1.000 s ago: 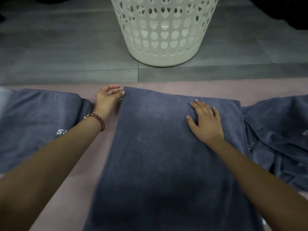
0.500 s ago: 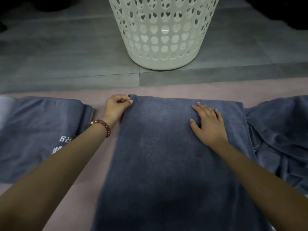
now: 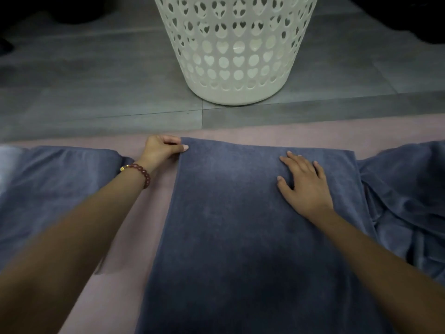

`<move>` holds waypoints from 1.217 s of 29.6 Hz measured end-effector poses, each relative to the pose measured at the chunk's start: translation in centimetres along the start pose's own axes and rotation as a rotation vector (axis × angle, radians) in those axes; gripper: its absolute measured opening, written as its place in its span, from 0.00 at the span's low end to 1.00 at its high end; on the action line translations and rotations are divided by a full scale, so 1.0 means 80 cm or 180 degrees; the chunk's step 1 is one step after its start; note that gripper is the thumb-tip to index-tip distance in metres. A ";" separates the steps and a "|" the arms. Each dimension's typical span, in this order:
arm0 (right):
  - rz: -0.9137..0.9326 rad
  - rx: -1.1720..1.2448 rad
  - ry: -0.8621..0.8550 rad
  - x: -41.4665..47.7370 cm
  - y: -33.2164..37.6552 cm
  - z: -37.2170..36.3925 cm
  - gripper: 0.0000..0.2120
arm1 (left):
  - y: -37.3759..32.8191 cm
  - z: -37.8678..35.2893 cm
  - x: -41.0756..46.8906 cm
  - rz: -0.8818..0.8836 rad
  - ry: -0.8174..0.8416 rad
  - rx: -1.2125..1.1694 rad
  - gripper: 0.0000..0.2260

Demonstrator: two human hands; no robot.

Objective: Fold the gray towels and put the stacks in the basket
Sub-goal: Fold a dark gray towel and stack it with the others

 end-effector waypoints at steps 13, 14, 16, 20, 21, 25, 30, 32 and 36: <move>0.0197 -0.0526 0.0618 0.007 0.000 -0.020 0.39 | -0.029 -0.145 -0.117 -0.2752 0.0382 0.3503 0.26; 0.0391 -0.0565 0.0760 0.004 -0.003 -0.019 0.39 | -0.009 -0.150 -0.110 -0.2568 0.0580 0.3790 0.30; 0.0590 -0.0672 0.0926 -0.009 -0.032 -0.009 0.37 | 0.014 -0.136 -0.081 -0.1996 0.0535 0.3922 0.35; -0.0482 -0.1015 0.0895 -0.031 -0.159 0.035 0.33 | 0.014 -0.127 -0.054 -0.1603 0.0295 0.4015 0.37; -0.0690 -0.1090 0.0967 -0.032 -0.174 0.040 0.31 | 0.012 -0.128 -0.052 -0.1512 0.0295 0.4025 0.36; -0.0801 -0.0642 0.0643 -0.030 -0.146 0.057 0.28 | 0.013 -0.131 -0.061 -0.0841 0.0272 0.4037 0.28; -0.1190 0.0551 -0.0262 -0.135 -0.092 0.083 0.28 | 0.017 -0.167 -0.179 -0.1882 0.0281 0.3938 0.25; -0.1352 0.0803 -0.0206 -0.179 -0.095 0.070 0.24 | 0.046 -0.176 -0.229 -0.2134 0.0477 0.4010 0.26; -0.1954 0.1212 -0.0157 -0.245 -0.125 0.066 0.17 | 0.074 -0.152 -0.263 -0.1807 0.0354 0.3850 0.31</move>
Point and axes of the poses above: each hand's wrist, its own x-axis towards the middle knuckle, its own z-axis out of the back of the hand, y = z × x, the point moved 10 cm from there along x, towards the middle knuckle, and after that the axes turned 4 degrees about z, right-handed, at the moved point
